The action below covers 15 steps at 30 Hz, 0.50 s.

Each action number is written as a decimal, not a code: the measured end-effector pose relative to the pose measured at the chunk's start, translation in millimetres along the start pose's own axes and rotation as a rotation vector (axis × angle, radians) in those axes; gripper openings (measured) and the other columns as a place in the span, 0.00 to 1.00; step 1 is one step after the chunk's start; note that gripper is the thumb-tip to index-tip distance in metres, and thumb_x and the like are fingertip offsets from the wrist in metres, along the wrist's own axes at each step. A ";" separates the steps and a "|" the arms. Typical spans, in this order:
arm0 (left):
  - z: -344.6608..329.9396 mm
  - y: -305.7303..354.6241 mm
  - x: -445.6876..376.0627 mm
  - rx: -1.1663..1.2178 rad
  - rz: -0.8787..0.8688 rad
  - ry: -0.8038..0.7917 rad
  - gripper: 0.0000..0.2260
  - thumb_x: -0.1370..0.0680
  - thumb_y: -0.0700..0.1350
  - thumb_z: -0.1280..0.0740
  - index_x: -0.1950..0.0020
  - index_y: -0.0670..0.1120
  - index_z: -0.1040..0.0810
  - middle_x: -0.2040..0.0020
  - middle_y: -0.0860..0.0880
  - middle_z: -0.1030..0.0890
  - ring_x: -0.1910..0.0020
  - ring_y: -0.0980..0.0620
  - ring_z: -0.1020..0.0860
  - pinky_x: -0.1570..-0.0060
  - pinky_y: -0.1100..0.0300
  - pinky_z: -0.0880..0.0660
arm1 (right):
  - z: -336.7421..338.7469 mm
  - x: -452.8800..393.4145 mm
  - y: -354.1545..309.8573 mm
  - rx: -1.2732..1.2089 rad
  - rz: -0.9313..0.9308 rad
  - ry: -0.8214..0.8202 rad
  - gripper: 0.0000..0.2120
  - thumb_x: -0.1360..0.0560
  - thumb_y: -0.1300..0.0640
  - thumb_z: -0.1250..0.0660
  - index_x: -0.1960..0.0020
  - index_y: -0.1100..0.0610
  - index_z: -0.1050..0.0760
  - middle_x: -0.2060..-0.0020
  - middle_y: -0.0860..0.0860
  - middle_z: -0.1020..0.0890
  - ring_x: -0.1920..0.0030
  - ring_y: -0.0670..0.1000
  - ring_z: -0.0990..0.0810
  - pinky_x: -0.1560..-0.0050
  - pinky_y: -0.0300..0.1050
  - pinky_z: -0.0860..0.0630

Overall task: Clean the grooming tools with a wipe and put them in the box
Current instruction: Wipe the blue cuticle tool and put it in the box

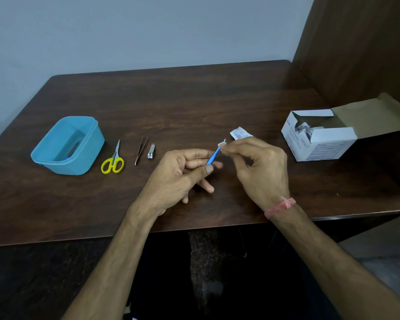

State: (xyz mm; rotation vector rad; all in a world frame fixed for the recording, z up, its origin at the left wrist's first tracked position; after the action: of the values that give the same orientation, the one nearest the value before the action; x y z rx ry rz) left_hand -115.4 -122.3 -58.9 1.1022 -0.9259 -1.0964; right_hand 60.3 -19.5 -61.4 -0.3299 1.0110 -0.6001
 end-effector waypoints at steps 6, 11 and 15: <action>0.8 -0.4 -0.7 0.013 -0.002 -0.013 0.13 0.13 0.39 0.29 0.32 0.52 0.16 0.40 0.54 0.10 0.58 0.47 0.09 0.82 0.65 0.32 | -0.2 0.4 -1.4 -0.012 0.014 -0.011 0.11 0.19 0.65 0.25 0.43 0.52 0.09 0.48 0.43 0.10 0.54 0.49 0.11 0.54 0.52 0.14; 1.2 0.2 -0.6 0.014 -0.014 -0.015 0.13 0.13 0.38 0.30 0.31 0.51 0.16 0.40 0.54 0.10 0.59 0.48 0.10 0.82 0.65 0.32 | -2.2 0.9 -2.0 0.002 0.027 -0.009 0.11 0.19 0.64 0.25 0.43 0.51 0.09 0.48 0.43 0.10 0.56 0.50 0.11 0.54 0.53 0.14; 2.1 -0.9 -0.9 0.017 -0.023 -0.021 0.13 0.13 0.38 0.30 0.32 0.52 0.16 0.40 0.53 0.10 0.59 0.48 0.10 0.82 0.65 0.32 | -2.1 1.3 -2.1 0.001 0.036 -0.013 0.11 0.20 0.65 0.24 0.43 0.52 0.09 0.48 0.44 0.10 0.54 0.48 0.11 0.53 0.51 0.14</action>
State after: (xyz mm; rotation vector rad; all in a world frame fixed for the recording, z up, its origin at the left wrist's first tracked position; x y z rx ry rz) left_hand -117.8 -121.9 -59.3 1.1194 -0.9424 -1.1230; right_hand 58.3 -22.0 -62.3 -0.3140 1.0022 -0.5647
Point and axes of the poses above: each hand's wrist, its own x-axis away from the middle knuckle, its own z-axis out of the back of the hand, y = z × x, the point moved 3 cm from there along -x, towards the middle knuckle
